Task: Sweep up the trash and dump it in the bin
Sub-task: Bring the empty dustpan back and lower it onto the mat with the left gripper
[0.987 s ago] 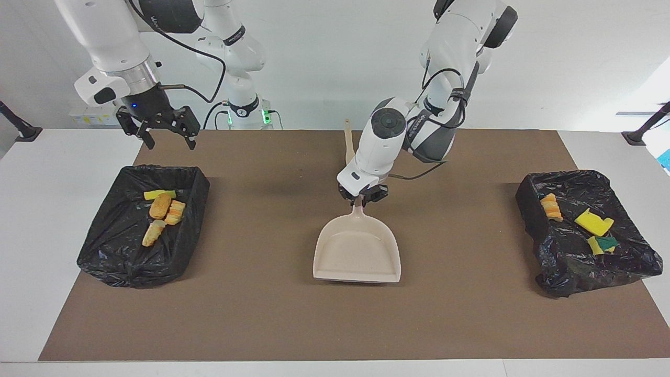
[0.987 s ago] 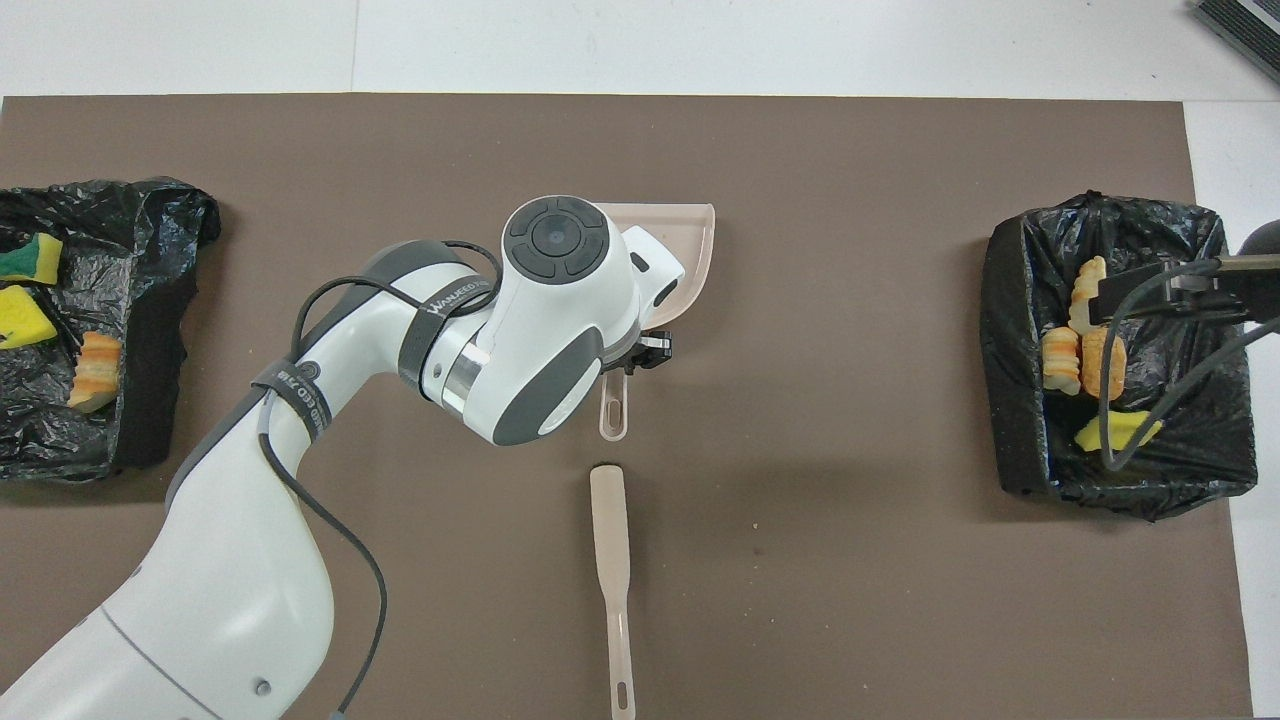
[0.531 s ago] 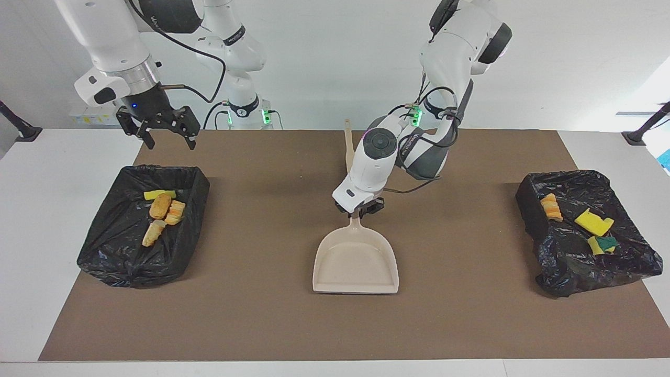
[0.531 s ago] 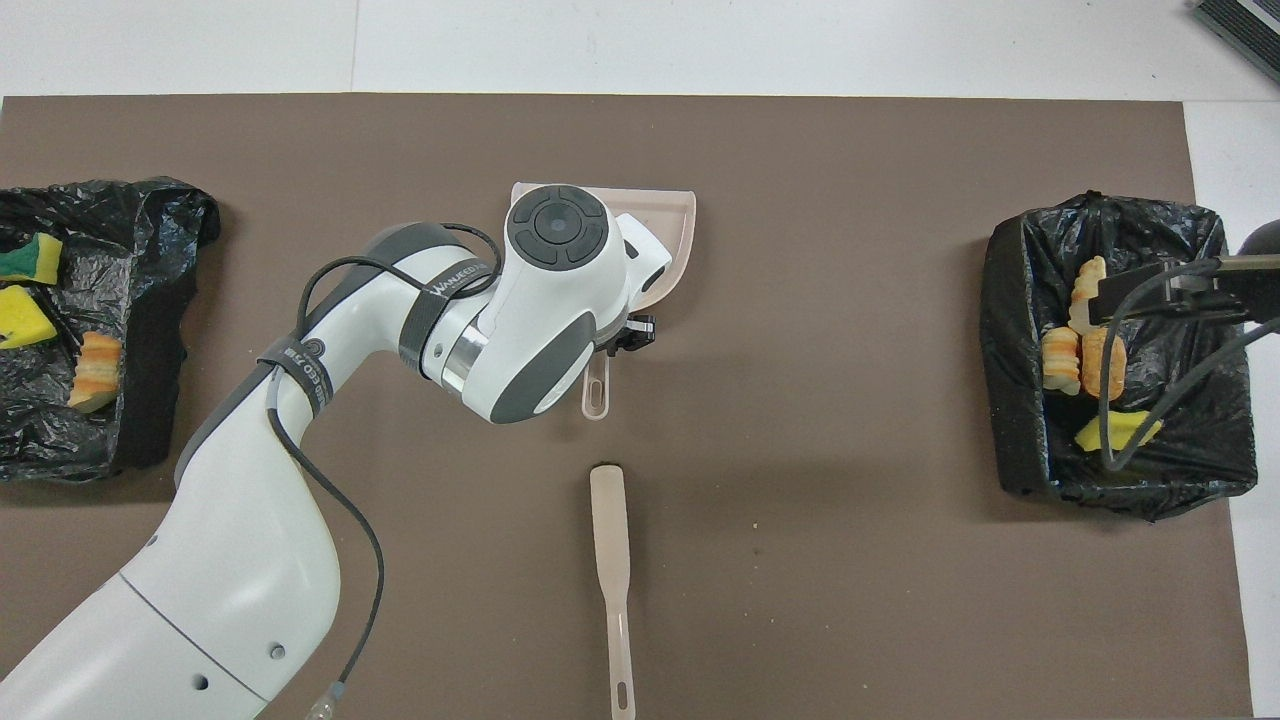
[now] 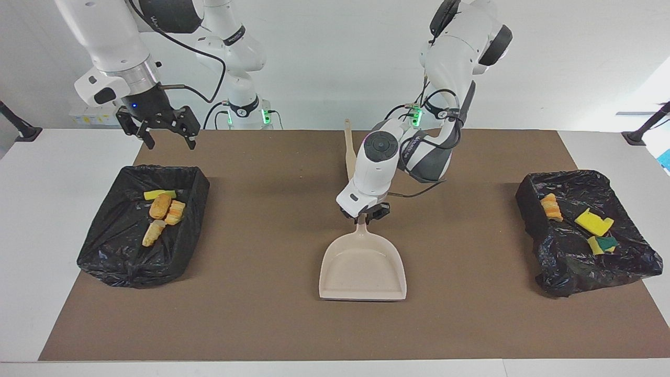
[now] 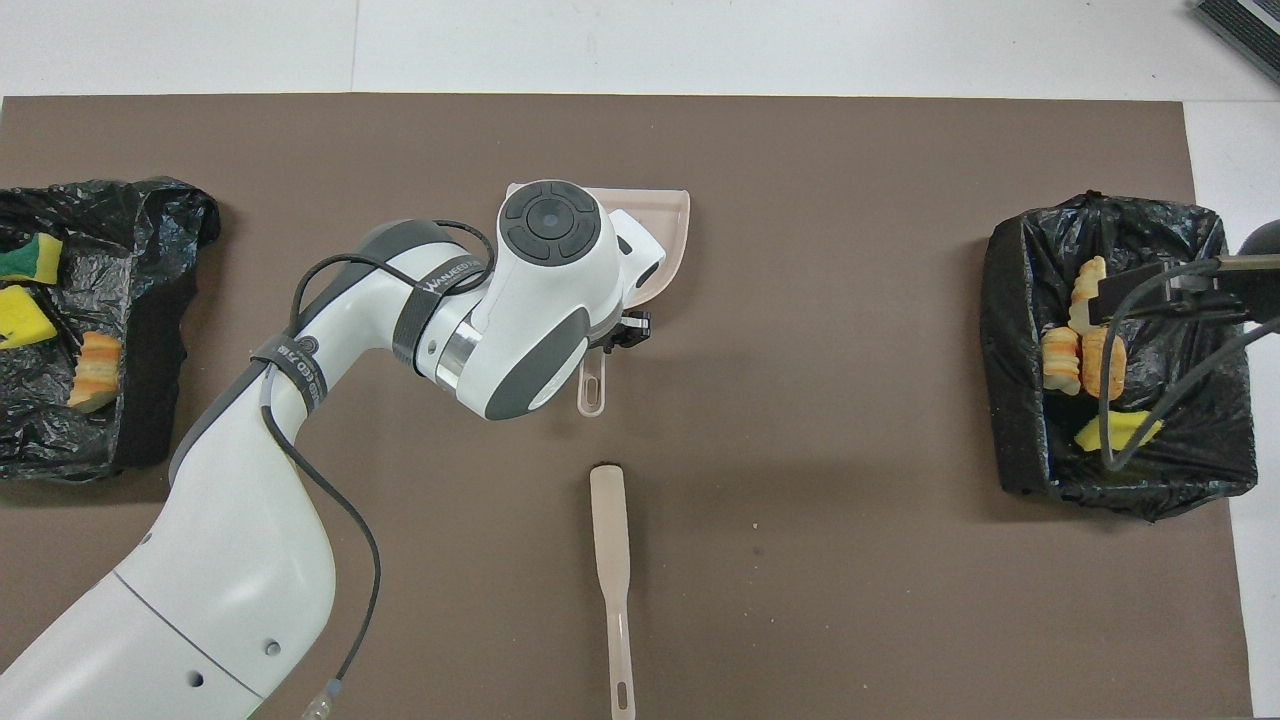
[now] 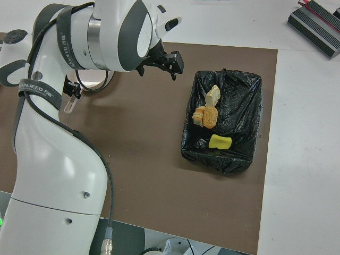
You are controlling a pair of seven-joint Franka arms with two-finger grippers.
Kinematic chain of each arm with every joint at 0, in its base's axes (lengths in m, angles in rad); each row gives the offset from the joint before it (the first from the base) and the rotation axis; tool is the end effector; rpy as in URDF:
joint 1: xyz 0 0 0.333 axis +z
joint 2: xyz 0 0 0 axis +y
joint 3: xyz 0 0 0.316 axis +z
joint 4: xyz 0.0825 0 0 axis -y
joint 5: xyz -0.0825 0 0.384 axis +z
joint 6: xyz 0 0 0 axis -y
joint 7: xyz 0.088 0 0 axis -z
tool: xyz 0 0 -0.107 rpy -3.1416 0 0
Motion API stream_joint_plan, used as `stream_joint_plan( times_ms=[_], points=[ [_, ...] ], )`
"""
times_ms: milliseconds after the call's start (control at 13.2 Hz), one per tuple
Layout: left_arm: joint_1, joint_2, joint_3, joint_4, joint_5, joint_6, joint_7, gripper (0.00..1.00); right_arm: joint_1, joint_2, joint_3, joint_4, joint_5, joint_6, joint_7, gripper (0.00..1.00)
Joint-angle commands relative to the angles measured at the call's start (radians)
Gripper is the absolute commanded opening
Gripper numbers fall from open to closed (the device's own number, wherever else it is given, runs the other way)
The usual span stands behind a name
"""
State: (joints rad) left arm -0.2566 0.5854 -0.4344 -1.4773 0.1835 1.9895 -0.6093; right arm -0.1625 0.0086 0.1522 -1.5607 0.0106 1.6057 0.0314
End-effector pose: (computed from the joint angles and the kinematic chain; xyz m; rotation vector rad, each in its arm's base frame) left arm 0.5782 -0.3962 0.3574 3.0929 -0.1488 -0.0861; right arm 0.5609 -0.0051 0.6277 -3.1281 0.0656 -0.0569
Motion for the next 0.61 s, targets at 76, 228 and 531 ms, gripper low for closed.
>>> stream_joint_plan(
  times_ms=[76, 228, 531],
  points=[
    [-0.001, 0.005, 0.000, 0.019, 0.016, -0.018, -0.015, 0.34, -0.005, -0.015, 0.006, -0.019, 0.006, 0.013, 0.012, 1.00],
    [0.000, 0.002, 0.000, 0.019, 0.014, -0.015, -0.017, 0.42, -0.005, -0.015, 0.006, -0.019, 0.006, 0.013, 0.012, 1.00],
    [0.000, -0.005, -0.001, 0.015, 0.014, -0.009, -0.015, 1.00, -0.005, -0.015, 0.006, -0.019, 0.006, 0.013, 0.012, 1.00]
  ],
)
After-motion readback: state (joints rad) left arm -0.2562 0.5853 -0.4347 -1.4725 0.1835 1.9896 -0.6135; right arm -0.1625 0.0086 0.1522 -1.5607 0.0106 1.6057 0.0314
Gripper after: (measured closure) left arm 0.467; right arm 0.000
